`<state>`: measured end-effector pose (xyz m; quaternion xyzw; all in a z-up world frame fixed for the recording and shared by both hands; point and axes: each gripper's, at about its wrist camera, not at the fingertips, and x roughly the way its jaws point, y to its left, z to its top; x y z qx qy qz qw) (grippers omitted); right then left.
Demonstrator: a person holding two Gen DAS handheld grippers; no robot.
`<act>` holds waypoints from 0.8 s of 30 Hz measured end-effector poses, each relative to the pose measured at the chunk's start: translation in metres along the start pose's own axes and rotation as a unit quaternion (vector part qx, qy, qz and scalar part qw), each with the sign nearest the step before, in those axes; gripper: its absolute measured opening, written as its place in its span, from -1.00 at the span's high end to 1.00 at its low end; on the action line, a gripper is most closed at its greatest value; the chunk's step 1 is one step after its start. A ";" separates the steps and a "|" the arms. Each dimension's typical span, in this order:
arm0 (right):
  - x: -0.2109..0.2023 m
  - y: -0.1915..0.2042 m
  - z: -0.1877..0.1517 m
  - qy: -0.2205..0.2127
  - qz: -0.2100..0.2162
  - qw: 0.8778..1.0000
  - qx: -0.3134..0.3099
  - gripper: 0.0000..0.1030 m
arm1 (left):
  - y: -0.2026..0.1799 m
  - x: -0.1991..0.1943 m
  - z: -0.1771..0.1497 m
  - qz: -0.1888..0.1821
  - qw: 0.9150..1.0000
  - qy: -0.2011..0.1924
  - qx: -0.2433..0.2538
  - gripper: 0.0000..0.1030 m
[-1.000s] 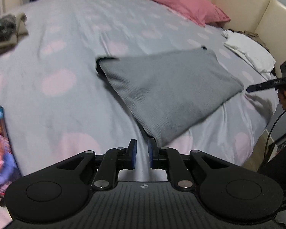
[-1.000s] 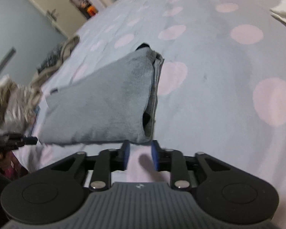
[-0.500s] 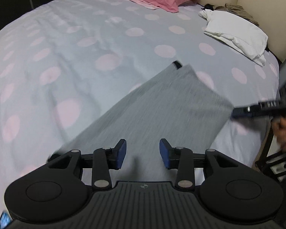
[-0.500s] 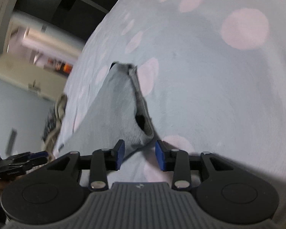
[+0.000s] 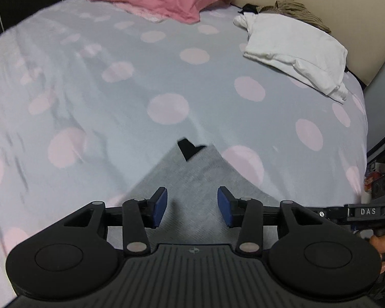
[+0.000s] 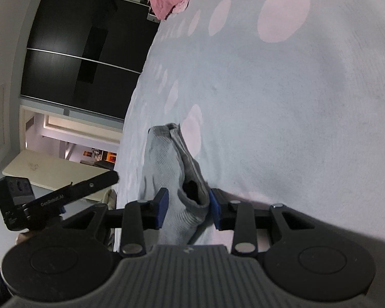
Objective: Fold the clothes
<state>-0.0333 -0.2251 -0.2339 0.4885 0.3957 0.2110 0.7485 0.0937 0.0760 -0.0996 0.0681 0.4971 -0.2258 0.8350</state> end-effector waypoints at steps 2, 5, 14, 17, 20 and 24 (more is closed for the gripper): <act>0.004 0.002 0.001 -0.002 0.001 1.000 0.002 0.28 | 0.000 0.002 -0.006 0.005 1.000 0.007 0.002 0.21; 0.011 0.008 0.002 0.000 -0.001 1.000 -0.006 0.28 | -0.006 -0.004 -0.016 0.006 1.000 0.006 0.016 0.22; 0.004 0.011 0.011 0.002 -0.011 0.999 0.034 0.18 | -0.088 -0.017 -0.045 -0.022 0.981 -0.025 0.193 0.22; -0.008 0.016 0.022 -0.015 -0.038 0.999 0.028 0.02 | -0.111 -0.010 -0.052 -0.004 0.972 -0.028 0.235 0.22; -0.025 0.027 0.037 -0.036 -0.073 0.997 -0.005 0.01 | -0.131 0.001 -0.055 0.008 0.967 -0.030 0.253 0.17; -0.053 0.047 0.057 -0.022 -0.084 0.994 -0.071 0.01 | -0.151 0.023 -0.059 0.036 0.960 -0.021 0.276 0.16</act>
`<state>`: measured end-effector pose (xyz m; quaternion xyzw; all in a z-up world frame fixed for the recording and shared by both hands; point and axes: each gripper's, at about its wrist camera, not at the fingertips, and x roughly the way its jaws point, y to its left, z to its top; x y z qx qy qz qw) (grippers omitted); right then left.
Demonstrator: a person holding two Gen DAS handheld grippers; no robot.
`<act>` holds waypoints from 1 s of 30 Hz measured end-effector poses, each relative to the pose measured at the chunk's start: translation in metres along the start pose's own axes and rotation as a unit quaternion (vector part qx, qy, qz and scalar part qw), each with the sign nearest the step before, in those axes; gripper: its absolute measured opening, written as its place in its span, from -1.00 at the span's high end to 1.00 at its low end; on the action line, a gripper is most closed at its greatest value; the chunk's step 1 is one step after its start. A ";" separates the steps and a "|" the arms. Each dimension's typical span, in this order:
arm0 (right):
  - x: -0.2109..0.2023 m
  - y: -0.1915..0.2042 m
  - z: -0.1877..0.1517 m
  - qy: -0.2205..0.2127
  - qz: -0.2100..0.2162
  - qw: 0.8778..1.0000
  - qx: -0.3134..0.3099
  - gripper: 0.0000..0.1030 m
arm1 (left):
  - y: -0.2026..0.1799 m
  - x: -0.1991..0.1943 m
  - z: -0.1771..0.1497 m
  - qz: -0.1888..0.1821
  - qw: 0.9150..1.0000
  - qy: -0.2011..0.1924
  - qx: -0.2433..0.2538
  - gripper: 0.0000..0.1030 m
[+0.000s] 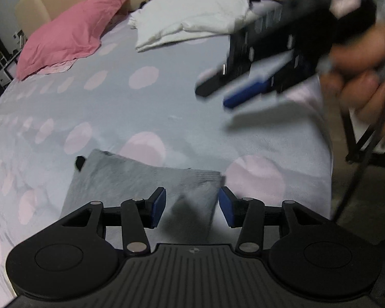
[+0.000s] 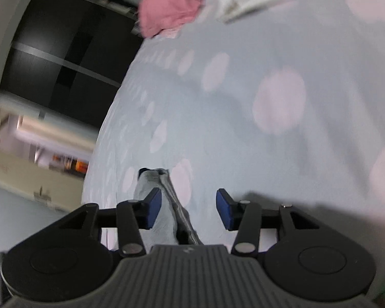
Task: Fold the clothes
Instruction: 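Grasp the end of the folded grey shirt with both grippers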
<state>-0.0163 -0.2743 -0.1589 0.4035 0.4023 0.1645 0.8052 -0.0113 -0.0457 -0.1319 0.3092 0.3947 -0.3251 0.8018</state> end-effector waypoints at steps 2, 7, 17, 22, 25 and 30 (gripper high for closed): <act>-0.016 0.004 0.006 -0.007 -0.005 1.000 -0.029 0.00 | -0.013 0.009 0.000 0.016 1.000 0.004 0.021 0.16; -0.039 -0.004 0.010 -0.022 -0.001 0.999 -0.023 -0.01 | -0.057 0.036 -0.004 0.116 0.987 0.011 0.112 0.06; -0.011 -0.008 0.024 0.009 0.003 0.998 -0.056 -0.07 | -0.034 0.028 -0.011 0.141 0.988 -0.031 0.047 0.88; 0.035 -0.001 0.050 0.074 0.015 0.990 -0.116 -0.08 | -0.008 0.003 -0.017 0.122 0.988 -0.091 -0.022 0.89; 0.072 0.001 0.060 0.137 0.052 0.983 -0.109 -0.11 | -0.005 -0.004 -0.013 0.112 0.988 -0.102 -0.041 0.89; 0.135 0.001 0.069 0.212 0.069 0.971 -0.081 -0.17 | -0.013 -0.009 -0.012 0.100 0.988 -0.106 -0.043 0.89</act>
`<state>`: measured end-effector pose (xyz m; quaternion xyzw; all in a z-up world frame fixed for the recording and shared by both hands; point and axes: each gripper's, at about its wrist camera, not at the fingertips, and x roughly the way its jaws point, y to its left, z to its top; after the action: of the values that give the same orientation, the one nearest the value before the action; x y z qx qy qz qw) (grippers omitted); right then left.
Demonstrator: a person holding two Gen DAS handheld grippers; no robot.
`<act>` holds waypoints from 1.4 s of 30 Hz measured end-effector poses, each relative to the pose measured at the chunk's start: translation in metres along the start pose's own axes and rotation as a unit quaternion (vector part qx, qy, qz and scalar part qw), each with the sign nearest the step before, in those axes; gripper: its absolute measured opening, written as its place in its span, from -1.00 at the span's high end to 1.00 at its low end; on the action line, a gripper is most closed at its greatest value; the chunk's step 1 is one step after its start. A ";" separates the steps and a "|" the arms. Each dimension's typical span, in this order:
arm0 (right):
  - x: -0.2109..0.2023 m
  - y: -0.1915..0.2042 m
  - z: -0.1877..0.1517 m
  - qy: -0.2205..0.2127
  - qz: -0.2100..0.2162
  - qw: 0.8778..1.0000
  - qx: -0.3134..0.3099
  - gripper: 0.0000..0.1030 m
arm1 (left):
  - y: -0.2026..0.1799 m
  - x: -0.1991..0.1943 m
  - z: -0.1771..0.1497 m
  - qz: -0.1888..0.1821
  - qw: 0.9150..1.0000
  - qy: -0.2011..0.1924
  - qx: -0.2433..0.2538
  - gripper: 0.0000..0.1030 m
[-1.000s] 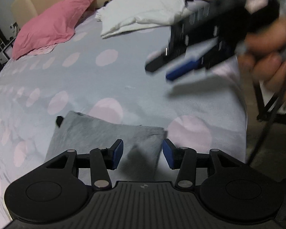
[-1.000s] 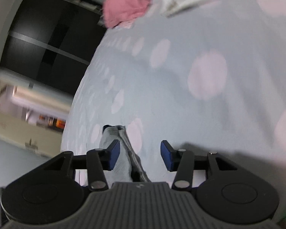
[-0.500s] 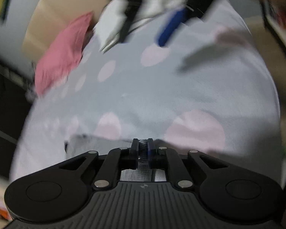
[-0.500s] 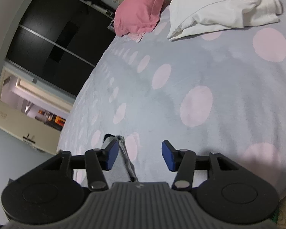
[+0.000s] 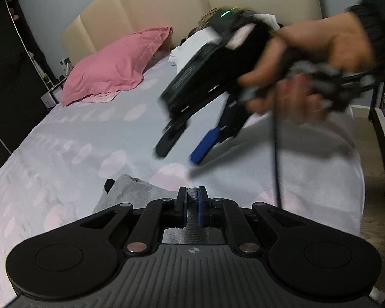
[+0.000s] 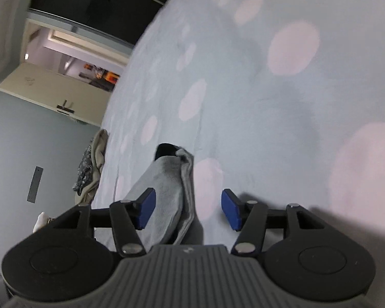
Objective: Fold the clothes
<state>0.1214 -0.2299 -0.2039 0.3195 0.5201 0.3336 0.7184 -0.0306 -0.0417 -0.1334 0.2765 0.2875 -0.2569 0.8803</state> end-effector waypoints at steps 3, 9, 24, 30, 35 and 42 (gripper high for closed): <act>0.023 0.004 0.011 0.025 0.018 0.999 -0.015 -0.18 | 0.000 -0.001 0.000 -0.004 1.000 -0.001 -0.001 0.89; 0.065 0.021 0.028 0.062 0.039 0.994 -0.083 -0.18 | 0.007 -0.004 -0.002 -0.009 1.000 -0.002 -0.017 0.89; 0.074 0.092 0.024 0.060 0.022 0.984 -0.164 0.69 | 0.061 -0.047 -0.011 -0.056 0.992 -0.001 -0.113 0.89; 0.074 0.182 0.008 0.057 -0.012 0.970 -0.235 0.69 | 0.104 -0.098 -0.036 -0.060 0.977 -0.051 -0.196 0.89; 0.097 0.252 -0.030 0.083 -0.034 0.949 -0.304 0.69 | 0.124 -0.140 -0.086 -0.038 0.955 -0.085 -0.283 0.89; 0.143 0.305 -0.074 0.117 -0.062 0.929 -0.345 0.69 | 0.126 -0.183 -0.174 0.017 0.904 -0.103 -0.414 0.89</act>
<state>0.0394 0.0696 -0.0532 -0.0226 0.4720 0.4825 0.7375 -0.1455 0.2126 -0.0900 -0.1359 0.2715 -0.1271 0.9443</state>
